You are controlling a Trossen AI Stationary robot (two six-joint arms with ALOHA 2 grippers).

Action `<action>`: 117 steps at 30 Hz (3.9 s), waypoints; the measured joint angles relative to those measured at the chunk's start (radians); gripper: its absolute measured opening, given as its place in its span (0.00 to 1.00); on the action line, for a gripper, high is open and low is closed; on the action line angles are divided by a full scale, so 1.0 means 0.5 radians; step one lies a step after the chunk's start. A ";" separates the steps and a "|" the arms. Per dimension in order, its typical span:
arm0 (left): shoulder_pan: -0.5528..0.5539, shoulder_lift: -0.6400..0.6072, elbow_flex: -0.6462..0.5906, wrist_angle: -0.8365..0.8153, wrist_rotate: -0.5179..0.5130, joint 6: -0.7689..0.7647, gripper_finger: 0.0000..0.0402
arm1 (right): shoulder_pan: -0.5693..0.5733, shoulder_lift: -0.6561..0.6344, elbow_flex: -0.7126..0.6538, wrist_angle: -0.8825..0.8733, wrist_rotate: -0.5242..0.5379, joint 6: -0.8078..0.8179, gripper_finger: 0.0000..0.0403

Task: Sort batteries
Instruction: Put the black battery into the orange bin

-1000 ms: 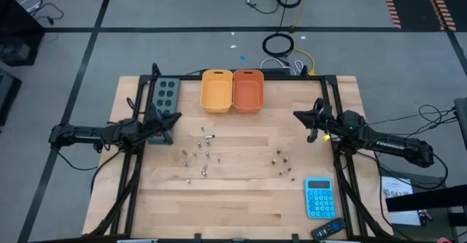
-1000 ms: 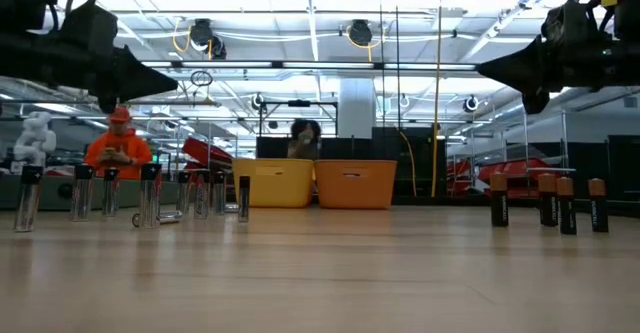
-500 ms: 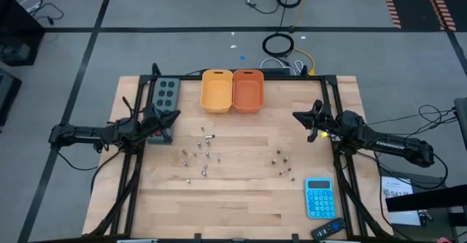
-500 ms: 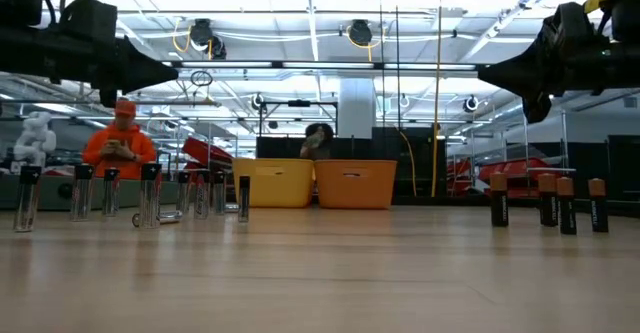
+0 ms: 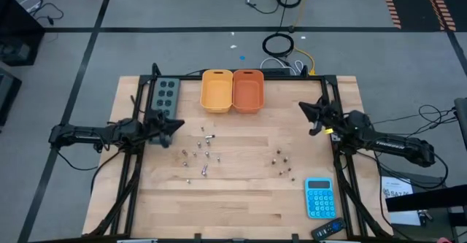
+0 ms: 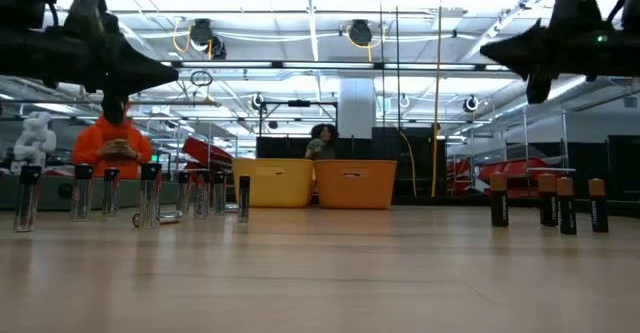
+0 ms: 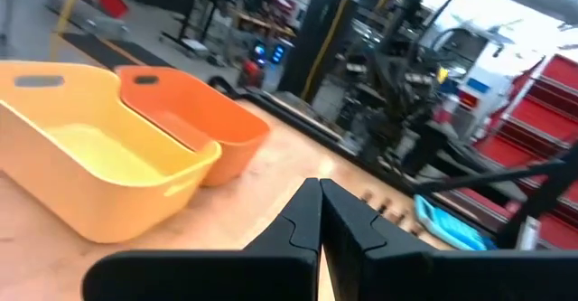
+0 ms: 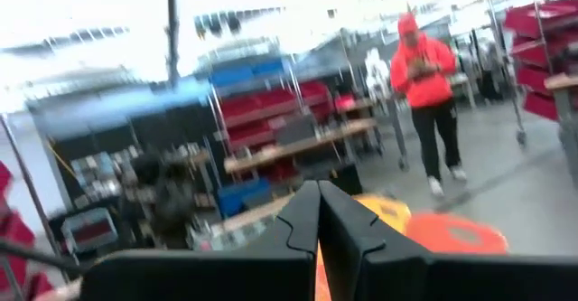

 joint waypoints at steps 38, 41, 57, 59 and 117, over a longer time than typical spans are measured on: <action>-0.077 0.748 0.736 -0.585 0.273 0.491 0.25 | 0.841 1.792 1.128 -0.527 0.268 -0.169 0.29; -0.117 0.827 0.745 -0.604 0.274 0.357 0.31 | 0.900 1.973 1.352 -0.823 0.283 -0.169 0.40; -0.257 1.284 0.847 -0.407 0.016 0.440 0.32 | 1.035 2.685 2.208 -2.509 0.319 0.318 0.50; -0.257 1.310 0.853 -0.406 -0.025 0.478 0.32 | 1.028 2.739 2.234 -2.646 0.253 0.413 0.50; -0.257 1.336 0.852 -0.316 -0.113 0.657 0.32 | 0.764 2.828 1.645 -1.628 0.217 0.379 0.07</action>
